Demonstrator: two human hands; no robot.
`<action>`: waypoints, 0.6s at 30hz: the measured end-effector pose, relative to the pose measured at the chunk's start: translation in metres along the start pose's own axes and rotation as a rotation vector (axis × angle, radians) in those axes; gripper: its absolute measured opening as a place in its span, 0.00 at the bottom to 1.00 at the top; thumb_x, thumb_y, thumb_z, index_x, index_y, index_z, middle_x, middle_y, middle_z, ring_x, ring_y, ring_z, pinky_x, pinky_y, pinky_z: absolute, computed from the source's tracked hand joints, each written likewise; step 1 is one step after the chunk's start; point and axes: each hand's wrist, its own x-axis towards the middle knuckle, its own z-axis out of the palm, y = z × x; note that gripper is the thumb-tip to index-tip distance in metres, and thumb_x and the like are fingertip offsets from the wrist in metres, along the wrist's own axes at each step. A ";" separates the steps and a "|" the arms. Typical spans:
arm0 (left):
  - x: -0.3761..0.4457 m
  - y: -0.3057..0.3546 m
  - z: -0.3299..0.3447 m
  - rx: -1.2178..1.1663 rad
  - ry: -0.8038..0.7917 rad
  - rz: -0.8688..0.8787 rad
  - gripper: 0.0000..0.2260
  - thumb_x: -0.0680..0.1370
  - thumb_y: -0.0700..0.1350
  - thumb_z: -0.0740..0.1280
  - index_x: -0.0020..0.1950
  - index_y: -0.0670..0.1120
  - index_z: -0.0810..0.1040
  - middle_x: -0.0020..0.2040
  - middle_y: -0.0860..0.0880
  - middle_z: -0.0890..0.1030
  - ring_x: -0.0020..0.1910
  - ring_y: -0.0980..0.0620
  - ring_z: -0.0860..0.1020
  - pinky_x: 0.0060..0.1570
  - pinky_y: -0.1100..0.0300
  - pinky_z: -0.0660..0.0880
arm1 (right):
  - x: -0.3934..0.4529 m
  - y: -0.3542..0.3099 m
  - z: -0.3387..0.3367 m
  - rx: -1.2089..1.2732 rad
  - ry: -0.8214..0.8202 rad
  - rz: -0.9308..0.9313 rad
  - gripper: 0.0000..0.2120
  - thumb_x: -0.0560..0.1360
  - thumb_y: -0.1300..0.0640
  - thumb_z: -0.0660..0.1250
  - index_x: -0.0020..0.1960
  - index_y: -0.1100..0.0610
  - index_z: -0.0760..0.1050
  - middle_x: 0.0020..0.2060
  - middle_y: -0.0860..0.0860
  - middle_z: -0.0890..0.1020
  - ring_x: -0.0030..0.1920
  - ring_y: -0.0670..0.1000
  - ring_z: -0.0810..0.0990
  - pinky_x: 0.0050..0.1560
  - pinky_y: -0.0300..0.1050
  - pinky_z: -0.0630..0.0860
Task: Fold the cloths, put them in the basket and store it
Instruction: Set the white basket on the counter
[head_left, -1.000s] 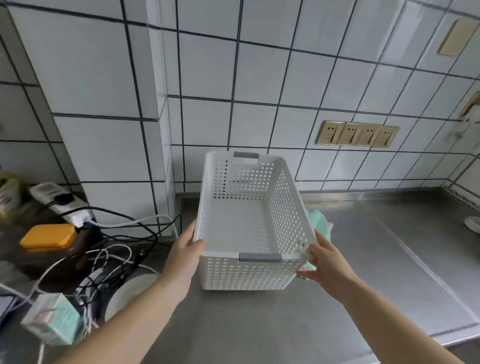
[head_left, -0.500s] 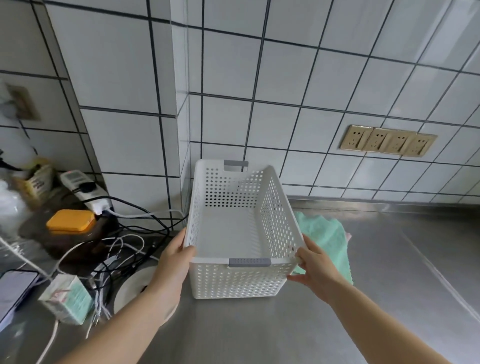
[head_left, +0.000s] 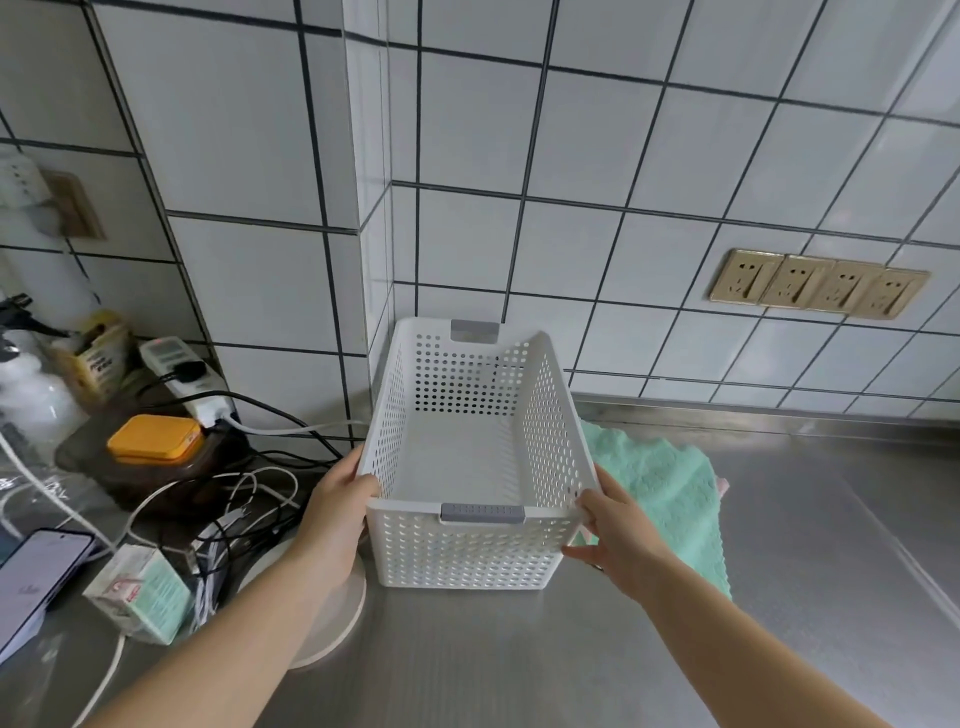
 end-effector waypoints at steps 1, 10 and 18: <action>0.001 0.002 0.001 -0.005 0.008 -0.003 0.26 0.73 0.31 0.54 0.50 0.60 0.80 0.51 0.51 0.83 0.48 0.49 0.79 0.49 0.51 0.70 | 0.002 -0.001 0.001 0.002 -0.004 0.004 0.25 0.74 0.67 0.52 0.59 0.41 0.74 0.42 0.46 0.77 0.37 0.46 0.72 0.56 0.63 0.76; 0.012 0.015 0.009 -0.034 0.026 0.009 0.24 0.74 0.29 0.52 0.58 0.52 0.76 0.49 0.54 0.81 0.49 0.54 0.78 0.50 0.57 0.73 | 0.023 -0.008 0.004 0.012 0.004 0.018 0.24 0.75 0.66 0.52 0.57 0.41 0.74 0.45 0.48 0.78 0.39 0.47 0.73 0.55 0.64 0.76; 0.016 0.019 0.011 -0.050 0.027 -0.015 0.25 0.75 0.29 0.52 0.65 0.49 0.74 0.52 0.48 0.79 0.48 0.54 0.77 0.49 0.57 0.73 | 0.030 -0.006 0.003 0.014 0.003 0.023 0.25 0.75 0.67 0.52 0.51 0.38 0.74 0.46 0.48 0.78 0.37 0.47 0.73 0.54 0.66 0.76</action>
